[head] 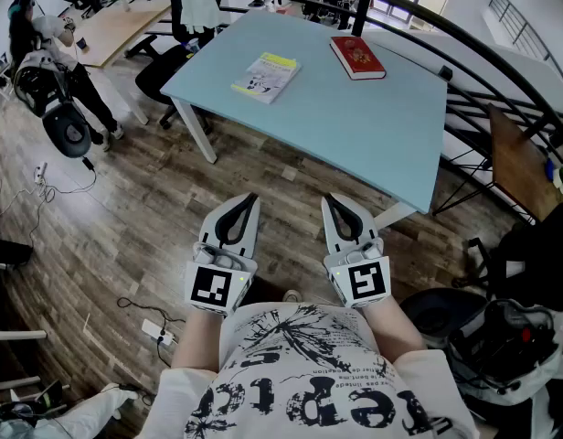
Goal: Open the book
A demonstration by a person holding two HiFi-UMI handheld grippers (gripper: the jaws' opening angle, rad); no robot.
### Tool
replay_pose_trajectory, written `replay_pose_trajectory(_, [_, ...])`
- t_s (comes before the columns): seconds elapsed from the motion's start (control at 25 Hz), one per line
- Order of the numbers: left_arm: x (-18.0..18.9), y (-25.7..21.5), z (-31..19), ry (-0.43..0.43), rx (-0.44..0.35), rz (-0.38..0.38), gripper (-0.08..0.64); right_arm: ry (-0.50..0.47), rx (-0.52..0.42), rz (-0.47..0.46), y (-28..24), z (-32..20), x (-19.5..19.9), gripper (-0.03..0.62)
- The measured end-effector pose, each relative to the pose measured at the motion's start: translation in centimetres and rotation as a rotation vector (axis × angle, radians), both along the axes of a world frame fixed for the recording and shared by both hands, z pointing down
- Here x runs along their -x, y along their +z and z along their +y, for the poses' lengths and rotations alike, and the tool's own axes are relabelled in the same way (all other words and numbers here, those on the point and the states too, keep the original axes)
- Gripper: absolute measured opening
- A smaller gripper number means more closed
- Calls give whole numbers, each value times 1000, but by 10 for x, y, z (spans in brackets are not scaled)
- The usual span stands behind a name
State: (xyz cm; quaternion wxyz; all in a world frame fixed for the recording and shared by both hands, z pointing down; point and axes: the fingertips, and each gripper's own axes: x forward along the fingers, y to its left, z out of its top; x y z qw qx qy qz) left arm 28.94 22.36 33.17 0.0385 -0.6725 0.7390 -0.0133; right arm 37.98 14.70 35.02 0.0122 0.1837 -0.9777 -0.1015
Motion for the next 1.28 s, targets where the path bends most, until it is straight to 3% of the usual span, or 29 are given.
replay_pose_trajectory(0.4, [20,4,1,-3,1,4,20,0,10,10,4,2,17,9])
replay_pose_trajectory(0.64, [51,12,-6,-4,20,33,20,35,55,-1,10,-11,44,11])
replay_pose_trajectory(0.88, [126,21,-20,13,35,55,20,77,64,19,16,-24,113,11])
replay_pose_trajectory(1.28, [267,14,-62,151,63,50,20,227,71,22,12,-59,244,11])
